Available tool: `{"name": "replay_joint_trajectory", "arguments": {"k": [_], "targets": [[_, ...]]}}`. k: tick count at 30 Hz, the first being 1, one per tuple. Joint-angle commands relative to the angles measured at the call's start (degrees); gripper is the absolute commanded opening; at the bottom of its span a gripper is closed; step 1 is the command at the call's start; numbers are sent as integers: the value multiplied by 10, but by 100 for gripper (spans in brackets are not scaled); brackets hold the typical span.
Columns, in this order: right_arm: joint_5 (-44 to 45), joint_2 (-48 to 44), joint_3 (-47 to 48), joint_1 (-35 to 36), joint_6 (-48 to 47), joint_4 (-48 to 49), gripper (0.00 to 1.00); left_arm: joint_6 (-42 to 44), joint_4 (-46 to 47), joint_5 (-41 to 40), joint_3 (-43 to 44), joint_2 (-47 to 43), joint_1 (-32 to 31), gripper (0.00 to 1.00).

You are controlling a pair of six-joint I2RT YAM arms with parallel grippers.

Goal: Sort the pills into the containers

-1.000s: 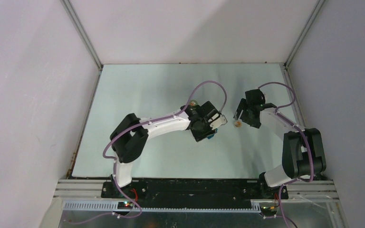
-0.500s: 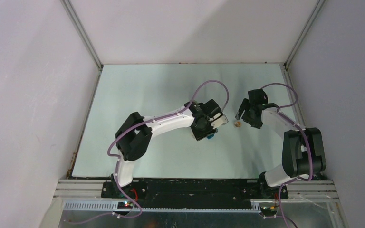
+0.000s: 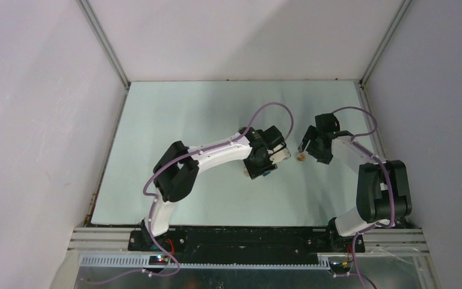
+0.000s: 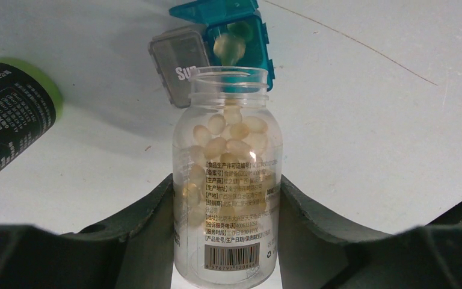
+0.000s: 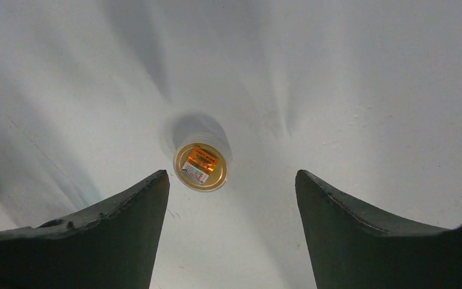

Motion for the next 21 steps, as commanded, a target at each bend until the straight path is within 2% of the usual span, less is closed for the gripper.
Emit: {"name": "replay_joint_trajectory", "arguments": {"k": [1,9,21], "targets": [[-3,4,-4,-4,6,6,80,-9,-12,-3,31,7,-8,0],[-7,1,-7,-6,5,8,80,-8,14,-13,-6,-13,-8,0],[-13,3,-9,-6,7,12,80,-26,116,-22,-88,-71,-7,0]]}}
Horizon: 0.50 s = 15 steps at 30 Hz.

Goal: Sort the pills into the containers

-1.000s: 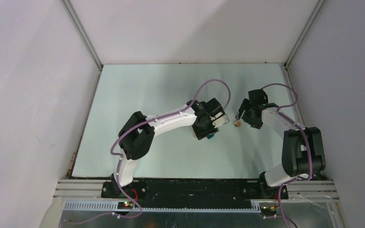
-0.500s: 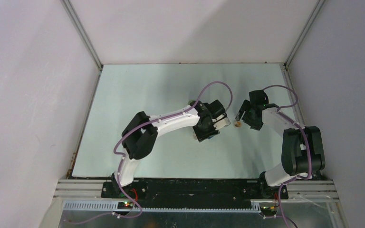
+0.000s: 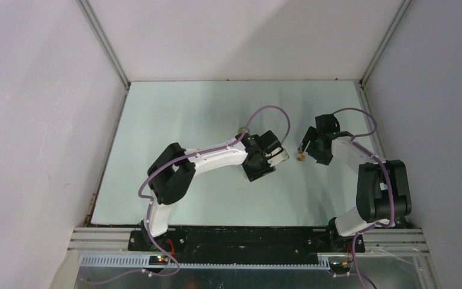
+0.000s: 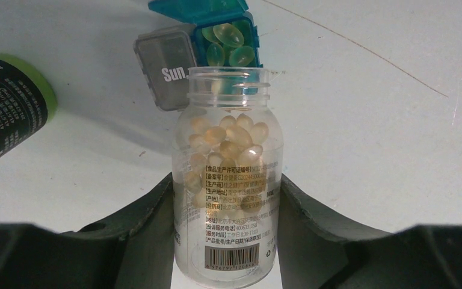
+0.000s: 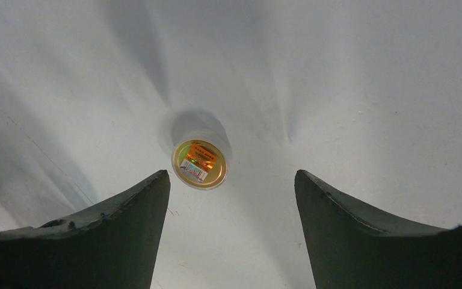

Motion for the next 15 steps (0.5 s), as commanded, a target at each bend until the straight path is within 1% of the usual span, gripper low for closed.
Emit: {"name": "replay_joint_trajectory", "arguments": {"k": [1,15], "targets": [[-2,1,-3,-3,5,10,80,-13,46,-13,-27,-52,-1,0],[-19,-15,-3,-4,6,16,80,-32,132,-18,-96,-127,11,0]]}}
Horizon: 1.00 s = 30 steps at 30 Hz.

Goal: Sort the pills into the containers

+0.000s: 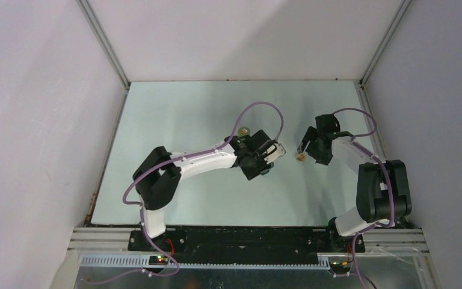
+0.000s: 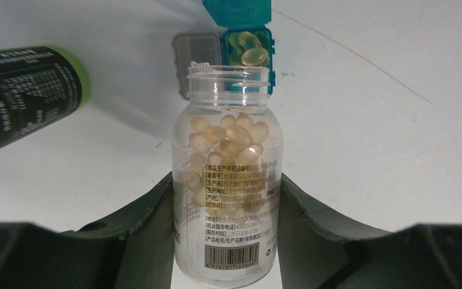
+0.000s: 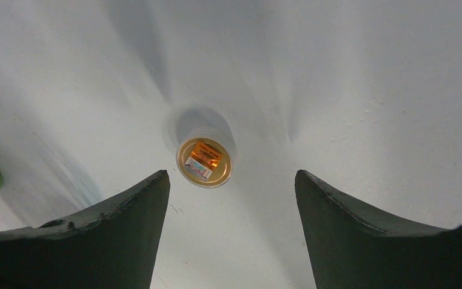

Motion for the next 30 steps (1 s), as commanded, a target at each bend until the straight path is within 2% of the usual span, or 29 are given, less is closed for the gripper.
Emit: {"name": "replay_joint_trajectory", "arguments": {"k": [1,7,12,19,27,30], "targets": [[-11,-16,-3,-3,5,14,81,-15,50,-10,-15,-60,8,0],[-24,-18,-3,-2,1,15,80,-25,83,-8,-54,-102,17,0],[-24,-18,-2,9,-9,11,80,-54,151,2,-92,-156,33,0],[24,-4,10,42,-11,-10,79,-92,273,30,-148,-261,74,0],[87,53,59,73,-19,-53,71,-82,338,26,-160,-351,95,0],[101,73,75,79,-25,-59,71,-84,405,30,-180,-391,103,0]]}}
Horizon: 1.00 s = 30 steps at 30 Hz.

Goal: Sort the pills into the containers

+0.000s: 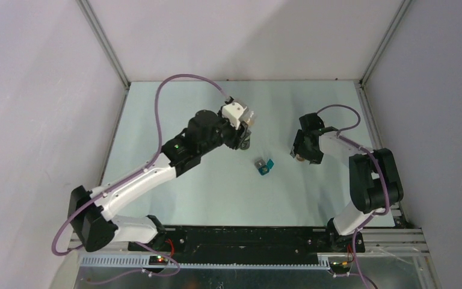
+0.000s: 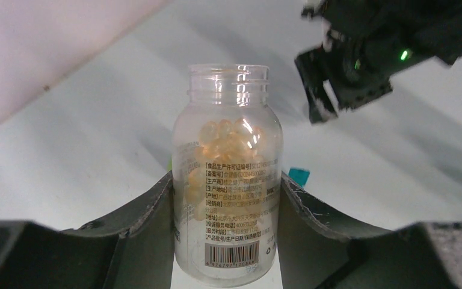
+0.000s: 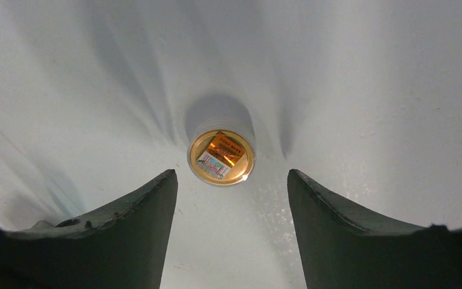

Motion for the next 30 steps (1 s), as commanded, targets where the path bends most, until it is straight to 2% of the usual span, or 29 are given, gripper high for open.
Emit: {"name": "replay_joint_trajectory", "arguments": {"k": [1,7,13,23,26,30], "targets": [[45,28,38,8,-14,-27,71,-9,124,7,-19,-70,15,0],[54,52,71,8,-19,-42,65,12,217,-14,-9,-108,28,0],[38,62,72,8,-19,-39,58,-4,394,-10,-61,-141,30,0],[22,71,71,14,-7,-50,63,-32,466,3,-97,-148,42,0],[18,71,72,14,-6,-50,59,-59,481,8,-113,-149,50,0],[1,69,71,9,-5,-39,47,-72,476,31,-129,-152,56,0]]}}
